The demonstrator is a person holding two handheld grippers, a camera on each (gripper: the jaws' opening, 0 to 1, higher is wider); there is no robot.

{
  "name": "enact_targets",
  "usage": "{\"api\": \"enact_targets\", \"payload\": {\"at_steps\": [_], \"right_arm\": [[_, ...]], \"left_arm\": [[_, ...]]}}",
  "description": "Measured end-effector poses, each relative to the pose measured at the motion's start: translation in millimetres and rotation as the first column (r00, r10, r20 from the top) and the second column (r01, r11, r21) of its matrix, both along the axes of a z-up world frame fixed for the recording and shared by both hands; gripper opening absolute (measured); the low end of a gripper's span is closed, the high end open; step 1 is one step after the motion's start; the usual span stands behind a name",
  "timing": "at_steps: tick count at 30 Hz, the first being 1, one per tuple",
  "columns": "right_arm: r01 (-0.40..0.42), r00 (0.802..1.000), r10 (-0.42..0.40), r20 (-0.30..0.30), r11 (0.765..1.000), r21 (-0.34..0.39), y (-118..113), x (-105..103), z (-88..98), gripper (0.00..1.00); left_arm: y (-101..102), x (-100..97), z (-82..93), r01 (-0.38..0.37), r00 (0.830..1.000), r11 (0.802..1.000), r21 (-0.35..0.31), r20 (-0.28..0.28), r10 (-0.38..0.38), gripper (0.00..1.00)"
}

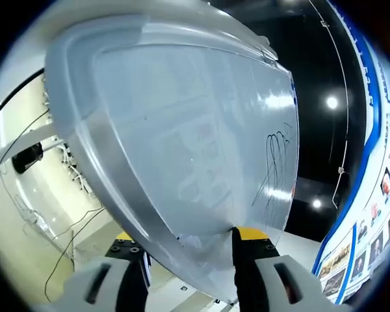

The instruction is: Wipe the writing off the whiteboard with the eraser

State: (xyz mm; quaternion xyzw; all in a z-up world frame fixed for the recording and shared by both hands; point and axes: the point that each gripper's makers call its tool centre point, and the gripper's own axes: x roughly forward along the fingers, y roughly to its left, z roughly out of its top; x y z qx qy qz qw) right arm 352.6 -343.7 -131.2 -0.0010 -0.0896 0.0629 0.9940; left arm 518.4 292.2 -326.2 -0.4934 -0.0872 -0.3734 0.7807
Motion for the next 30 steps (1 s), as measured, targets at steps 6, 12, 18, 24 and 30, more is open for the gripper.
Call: {"api": "enact_targets", "payload": {"at_steps": [6, 12, 18, 24, 30], "right_arm": [[0.009, 1.000, -0.009, 0.004, 1.000, 0.007, 0.8, 3.6, 0.8, 0.85], [0.019, 0.999, -0.019, 0.029, 1.000, 0.009, 2.2, 4.5, 7.1, 0.85], [0.046, 0.998, -0.046, 0.052, 0.999, -0.007, 1.3, 6.8, 15.9, 0.85], [0.102, 0.991, -0.101, 0.086, 0.995, -0.014, -11.0, 12.7, 28.4, 0.85], [0.137, 0.984, -0.137, 0.110, 0.991, 0.005, -19.8, 18.7, 43.6, 0.79]], "left_arm": [[1.3, 2.1, -1.0, -0.001, 1.000, 1.000, -0.001, 0.000, 0.001, 0.52], [0.1, -0.3, -0.2, -0.001, 1.000, 1.000, 0.003, -0.003, 0.001, 0.52], [2.2, 3.5, -1.3, -0.016, 1.000, 1.000, -0.002, 0.007, 0.016, 0.52], [1.5, 2.3, -1.1, -0.011, 1.000, 1.000, 0.001, 0.003, 0.011, 0.52], [0.0, -0.7, -0.1, -0.014, 1.000, 1.000, 0.002, 0.002, 0.014, 0.52]]}}
